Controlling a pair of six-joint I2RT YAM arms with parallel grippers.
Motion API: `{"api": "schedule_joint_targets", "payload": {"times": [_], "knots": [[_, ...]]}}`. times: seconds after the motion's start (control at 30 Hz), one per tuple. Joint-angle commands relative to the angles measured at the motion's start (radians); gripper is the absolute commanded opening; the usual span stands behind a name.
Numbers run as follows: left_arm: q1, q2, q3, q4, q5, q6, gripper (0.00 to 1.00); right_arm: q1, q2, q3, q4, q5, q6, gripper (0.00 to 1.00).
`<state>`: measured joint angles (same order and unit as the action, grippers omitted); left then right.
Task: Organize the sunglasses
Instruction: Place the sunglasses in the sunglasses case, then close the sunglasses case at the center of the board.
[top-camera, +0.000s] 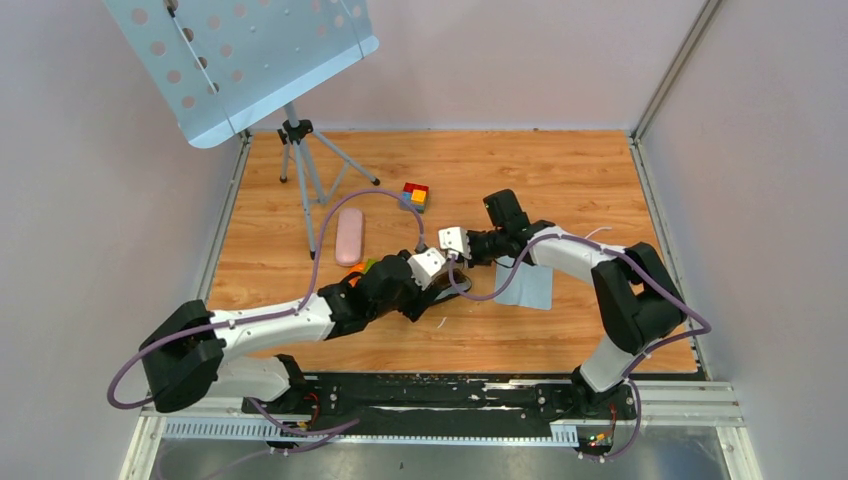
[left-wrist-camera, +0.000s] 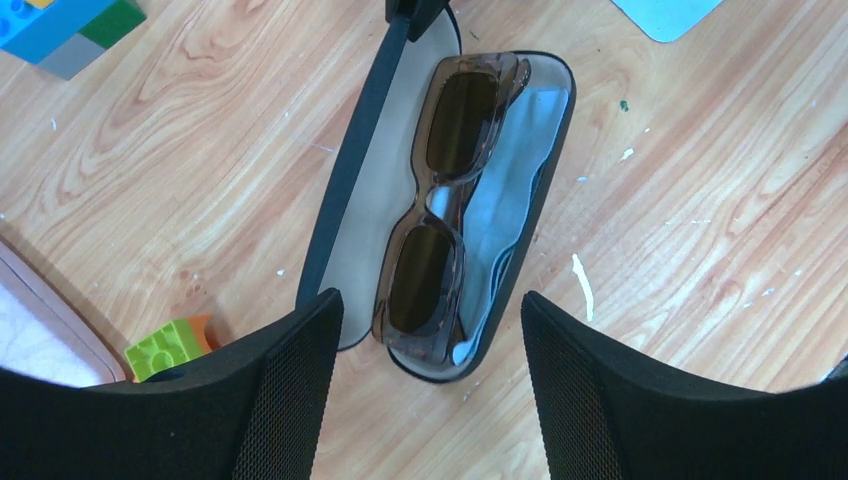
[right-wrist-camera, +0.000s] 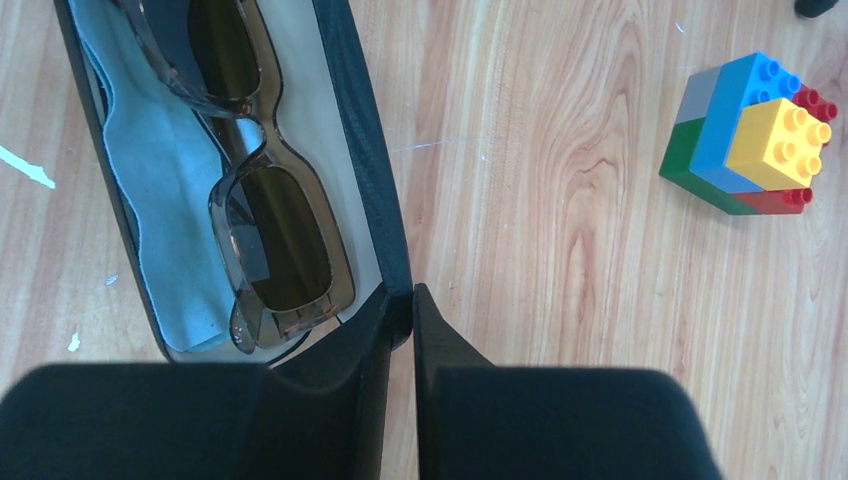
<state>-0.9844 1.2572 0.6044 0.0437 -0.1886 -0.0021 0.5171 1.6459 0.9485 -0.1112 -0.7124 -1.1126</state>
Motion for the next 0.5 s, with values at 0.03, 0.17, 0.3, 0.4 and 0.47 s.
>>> {"api": "schedule_joint_targets", "payload": {"times": [0.03, 0.17, 0.3, 0.4, 0.47], "knots": [[-0.014, -0.098, -0.039, -0.029, -0.03, -0.103, 0.69, 0.013, -0.041, -0.024, 0.038, 0.027, 0.046, 0.12], [-0.072, -0.205, -0.092, 0.026, -0.176, -0.365, 0.62, 0.014, -0.05, -0.047, 0.086, 0.057, 0.067, 0.12], [-0.186, -0.175, -0.131, 0.079, -0.341, -0.573, 0.49, 0.014, -0.057, -0.074, 0.166, 0.092, 0.099, 0.11], [-0.239, -0.055, -0.082, 0.051, -0.393, -0.641, 0.43, 0.015, -0.061, -0.085, 0.206, 0.11, 0.122, 0.11], [-0.258, 0.008, -0.053, 0.05, -0.432, -0.7, 0.38, 0.015, -0.062, -0.091, 0.228, 0.122, 0.133, 0.11]]}}
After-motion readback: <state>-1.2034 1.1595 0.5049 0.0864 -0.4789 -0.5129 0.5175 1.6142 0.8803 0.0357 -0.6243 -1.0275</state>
